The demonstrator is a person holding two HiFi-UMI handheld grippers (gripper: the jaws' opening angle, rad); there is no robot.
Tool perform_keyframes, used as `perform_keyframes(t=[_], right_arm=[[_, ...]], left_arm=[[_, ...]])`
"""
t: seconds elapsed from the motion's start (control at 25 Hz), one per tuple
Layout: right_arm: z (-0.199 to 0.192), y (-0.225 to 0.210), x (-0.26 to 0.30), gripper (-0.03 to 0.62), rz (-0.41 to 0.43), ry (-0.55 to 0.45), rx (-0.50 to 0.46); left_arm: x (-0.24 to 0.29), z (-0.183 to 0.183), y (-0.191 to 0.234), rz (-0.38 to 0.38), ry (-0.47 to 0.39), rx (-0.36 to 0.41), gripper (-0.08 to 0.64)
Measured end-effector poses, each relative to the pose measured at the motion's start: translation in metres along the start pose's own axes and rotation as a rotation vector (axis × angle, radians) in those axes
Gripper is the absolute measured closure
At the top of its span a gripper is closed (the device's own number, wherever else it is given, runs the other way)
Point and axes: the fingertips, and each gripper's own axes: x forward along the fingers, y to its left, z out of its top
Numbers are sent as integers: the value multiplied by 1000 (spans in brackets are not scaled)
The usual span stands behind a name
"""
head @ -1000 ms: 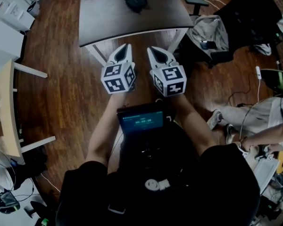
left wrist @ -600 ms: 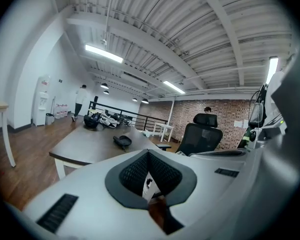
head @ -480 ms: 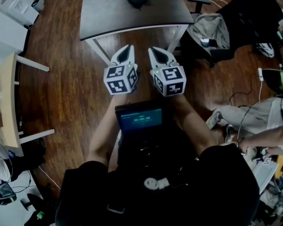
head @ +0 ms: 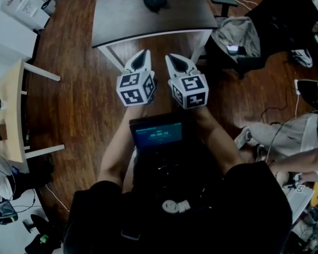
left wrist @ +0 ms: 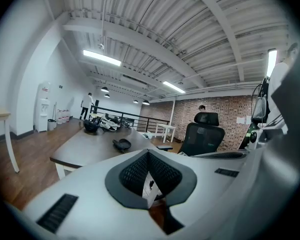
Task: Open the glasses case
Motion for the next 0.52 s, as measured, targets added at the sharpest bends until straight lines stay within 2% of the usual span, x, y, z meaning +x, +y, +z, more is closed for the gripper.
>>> perform_keyframes(t=[0.52], right_arm=[[-4, -8, -13, 588, -3, 6, -7]], left_arm=[[-1, -7, -18, -5, 4, 3, 560]])
